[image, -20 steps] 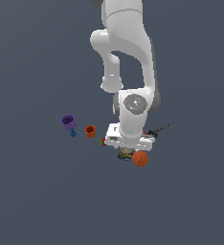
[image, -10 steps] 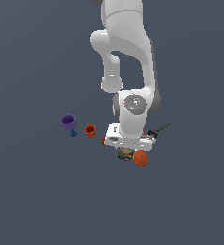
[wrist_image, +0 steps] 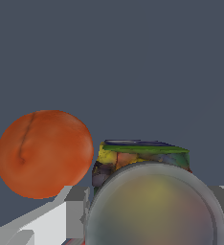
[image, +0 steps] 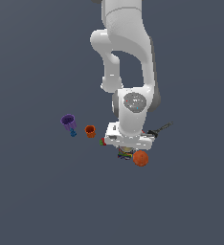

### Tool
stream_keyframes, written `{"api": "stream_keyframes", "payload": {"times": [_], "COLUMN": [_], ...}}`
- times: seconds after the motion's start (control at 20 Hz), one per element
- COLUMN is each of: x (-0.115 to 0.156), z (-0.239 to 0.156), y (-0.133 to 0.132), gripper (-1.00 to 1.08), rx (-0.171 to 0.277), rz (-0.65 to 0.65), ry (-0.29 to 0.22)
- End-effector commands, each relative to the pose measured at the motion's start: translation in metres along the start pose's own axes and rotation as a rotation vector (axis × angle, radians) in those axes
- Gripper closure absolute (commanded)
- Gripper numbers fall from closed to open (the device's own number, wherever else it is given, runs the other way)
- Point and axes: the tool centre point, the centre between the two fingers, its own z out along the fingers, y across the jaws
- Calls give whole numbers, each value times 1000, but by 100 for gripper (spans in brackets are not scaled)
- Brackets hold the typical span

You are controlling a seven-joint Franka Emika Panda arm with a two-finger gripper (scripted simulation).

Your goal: Pick up a designated object from a clutter of objects.

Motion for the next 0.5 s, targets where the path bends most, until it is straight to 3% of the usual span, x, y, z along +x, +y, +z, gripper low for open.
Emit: {"api": "stream_keyframes", "payload": {"times": [0.0,0.45], "x": [-1,-20], "z": [-8,-54], "y": [2,19], "gripper": [108,108], "rx": [1,0], "rz": [0,0], "ry": [4,0]}}
